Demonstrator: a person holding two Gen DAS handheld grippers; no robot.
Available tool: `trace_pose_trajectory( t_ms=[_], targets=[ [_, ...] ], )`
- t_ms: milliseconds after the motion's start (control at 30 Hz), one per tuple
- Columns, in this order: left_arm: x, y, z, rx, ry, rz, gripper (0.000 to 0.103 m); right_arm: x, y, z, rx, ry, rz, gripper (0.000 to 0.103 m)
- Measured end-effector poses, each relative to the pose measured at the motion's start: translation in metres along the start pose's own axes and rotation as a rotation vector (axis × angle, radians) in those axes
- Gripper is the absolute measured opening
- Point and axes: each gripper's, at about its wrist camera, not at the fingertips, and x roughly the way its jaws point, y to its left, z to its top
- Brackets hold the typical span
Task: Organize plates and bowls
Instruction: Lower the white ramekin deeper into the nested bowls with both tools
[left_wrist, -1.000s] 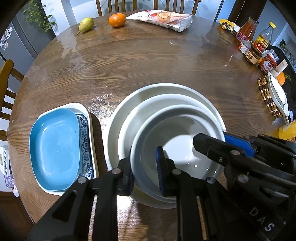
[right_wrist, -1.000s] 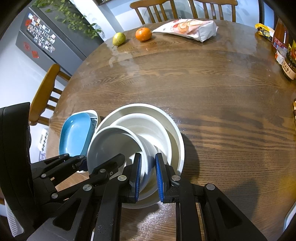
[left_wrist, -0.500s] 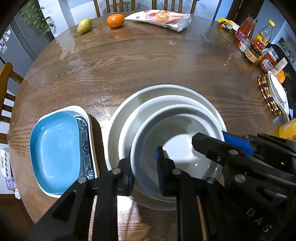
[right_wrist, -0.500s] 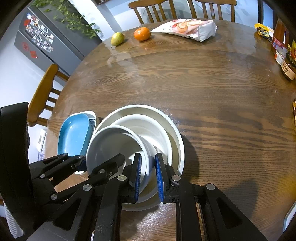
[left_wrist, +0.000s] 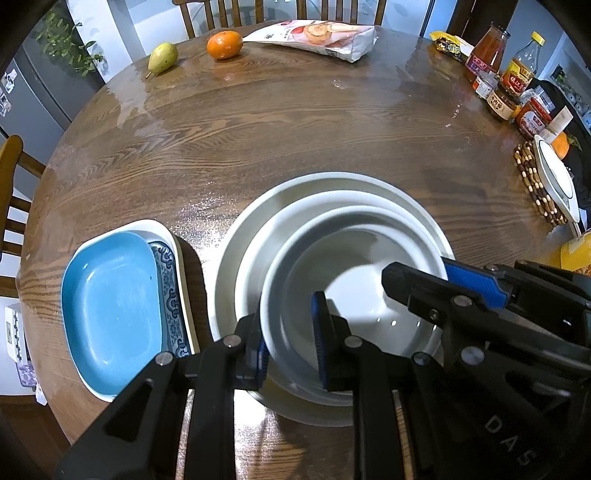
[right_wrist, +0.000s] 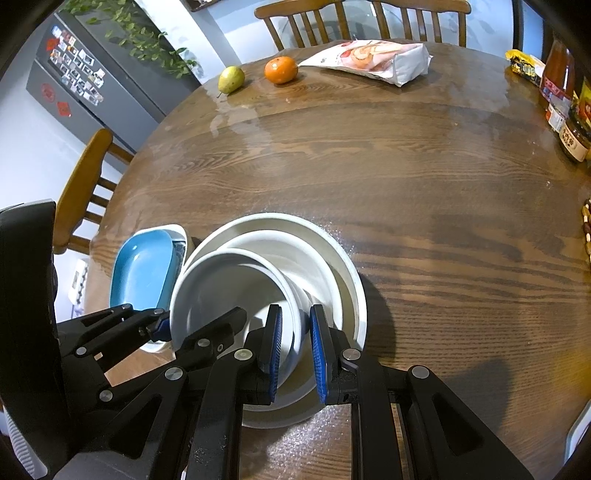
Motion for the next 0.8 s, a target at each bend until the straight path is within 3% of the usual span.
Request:
trace_pose_trajectory(
  t_ms=[500, 733, 800],
  targets=[
    [-0.003, 0.001, 0.001, -0.008, -0.008, 0.0, 0.021, -0.001, -0.001, 0.001, 0.017, -0.013, -0.001, 0.018],
    [-0.02, 0.0, 0.002, -0.005, -0.066, -0.002, 0.044, -0.017, 0.001, 0.003, 0.01, -0.063, 0.012, 0.019],
    [-0.024, 0.001, 0.003, -0.005, -0.078, -0.001, 0.046, -0.021, 0.002, 0.003, 0.011, -0.075, 0.01, 0.019]
  ],
)
